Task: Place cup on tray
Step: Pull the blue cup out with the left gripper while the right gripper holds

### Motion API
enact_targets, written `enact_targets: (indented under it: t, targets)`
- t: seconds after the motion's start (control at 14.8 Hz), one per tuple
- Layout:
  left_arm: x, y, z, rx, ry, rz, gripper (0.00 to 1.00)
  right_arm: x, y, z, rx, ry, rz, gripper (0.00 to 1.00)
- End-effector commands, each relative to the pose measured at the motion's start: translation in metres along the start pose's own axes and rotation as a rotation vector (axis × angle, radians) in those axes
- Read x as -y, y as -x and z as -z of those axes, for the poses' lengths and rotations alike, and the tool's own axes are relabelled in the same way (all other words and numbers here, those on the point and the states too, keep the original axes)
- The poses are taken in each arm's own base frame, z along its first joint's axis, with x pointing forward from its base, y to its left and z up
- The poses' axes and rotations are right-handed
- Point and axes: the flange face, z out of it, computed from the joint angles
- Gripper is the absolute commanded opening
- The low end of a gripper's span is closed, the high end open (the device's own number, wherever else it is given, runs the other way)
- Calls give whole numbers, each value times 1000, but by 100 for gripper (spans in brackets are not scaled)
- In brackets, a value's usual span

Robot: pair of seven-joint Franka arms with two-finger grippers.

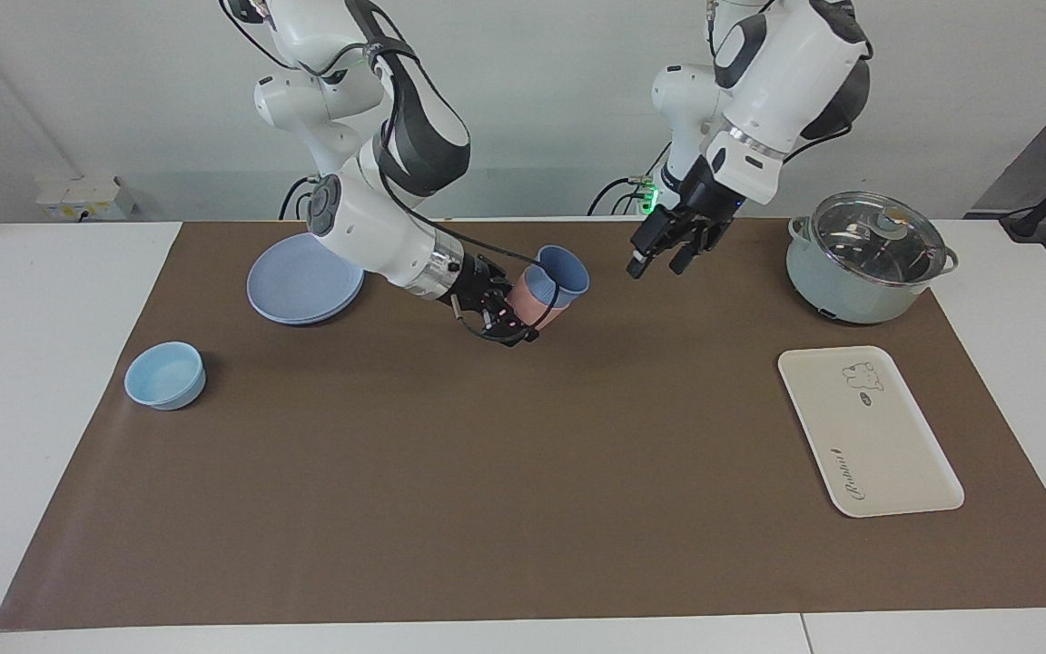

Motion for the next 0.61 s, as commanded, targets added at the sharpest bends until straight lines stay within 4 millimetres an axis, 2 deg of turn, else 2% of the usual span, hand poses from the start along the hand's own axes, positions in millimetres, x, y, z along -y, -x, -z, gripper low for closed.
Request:
enact_targets:
  t: [0.0,0.14,0.2,0.34,0.41,0.47,0.54]
  targets:
    - [-7,26,-2,3,66,43,100,-1,4,8,18,-19,-17,0]
    - [-15,39,-12,10,70,32,95,0,4,8,18,-21,-18,0]
    - [-22,46,-24,12,75,28,88,0,4,8,18,-21,-18,0]
    - [-26,45,-46,5,77,32,74,0,4,8,18,-22,-19,0]
    - [-25,43,-48,4,76,34,60,0,4,8,19,-22,-22,0]
    - [-25,42,-54,11,68,37,33,0,4,9,19,-23,-23,0]
    - [-25,42,-54,10,69,38,0,0,4,9,19,-23,-31,0]
